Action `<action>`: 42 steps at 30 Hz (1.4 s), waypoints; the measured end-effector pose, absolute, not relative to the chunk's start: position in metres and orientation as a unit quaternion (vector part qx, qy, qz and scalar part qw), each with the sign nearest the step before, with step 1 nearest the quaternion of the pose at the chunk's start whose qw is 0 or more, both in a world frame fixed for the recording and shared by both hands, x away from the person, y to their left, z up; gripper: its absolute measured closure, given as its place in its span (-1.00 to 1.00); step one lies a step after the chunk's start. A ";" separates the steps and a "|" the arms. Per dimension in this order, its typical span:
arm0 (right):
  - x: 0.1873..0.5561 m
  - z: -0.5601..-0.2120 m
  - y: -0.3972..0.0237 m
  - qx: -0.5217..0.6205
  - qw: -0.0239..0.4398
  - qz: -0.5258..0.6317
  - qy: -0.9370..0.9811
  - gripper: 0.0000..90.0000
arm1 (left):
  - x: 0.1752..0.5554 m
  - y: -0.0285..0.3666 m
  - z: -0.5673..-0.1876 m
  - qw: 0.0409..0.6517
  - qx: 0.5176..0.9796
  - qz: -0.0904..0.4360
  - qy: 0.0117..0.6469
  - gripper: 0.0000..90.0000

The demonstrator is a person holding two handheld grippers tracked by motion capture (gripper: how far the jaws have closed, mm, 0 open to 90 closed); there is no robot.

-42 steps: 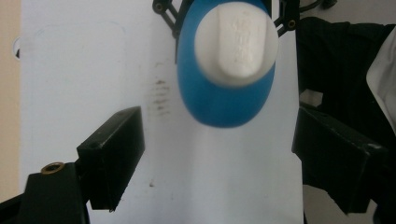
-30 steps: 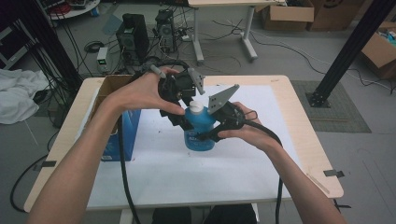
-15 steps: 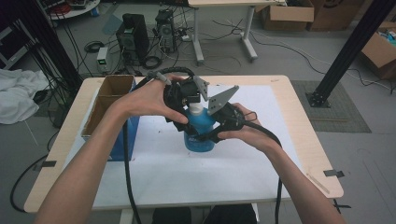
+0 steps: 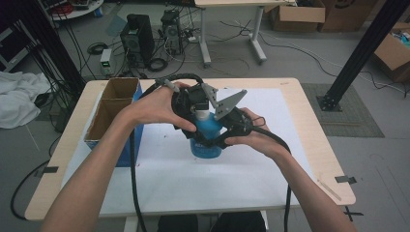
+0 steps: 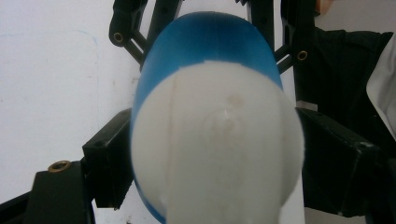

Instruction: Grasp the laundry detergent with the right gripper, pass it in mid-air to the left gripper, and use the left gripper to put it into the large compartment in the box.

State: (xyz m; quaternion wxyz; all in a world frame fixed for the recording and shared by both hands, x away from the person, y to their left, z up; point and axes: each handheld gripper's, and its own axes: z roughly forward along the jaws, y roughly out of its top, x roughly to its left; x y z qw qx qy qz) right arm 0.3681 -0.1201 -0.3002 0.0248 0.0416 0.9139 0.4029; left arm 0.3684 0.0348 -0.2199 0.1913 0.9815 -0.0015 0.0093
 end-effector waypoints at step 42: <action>0.365 -0.305 -0.119 0.040 0.022 0.407 0.912 0.00 | 0.367 0.029 -0.228 0.168 0.985 0.023 -0.006 -0.21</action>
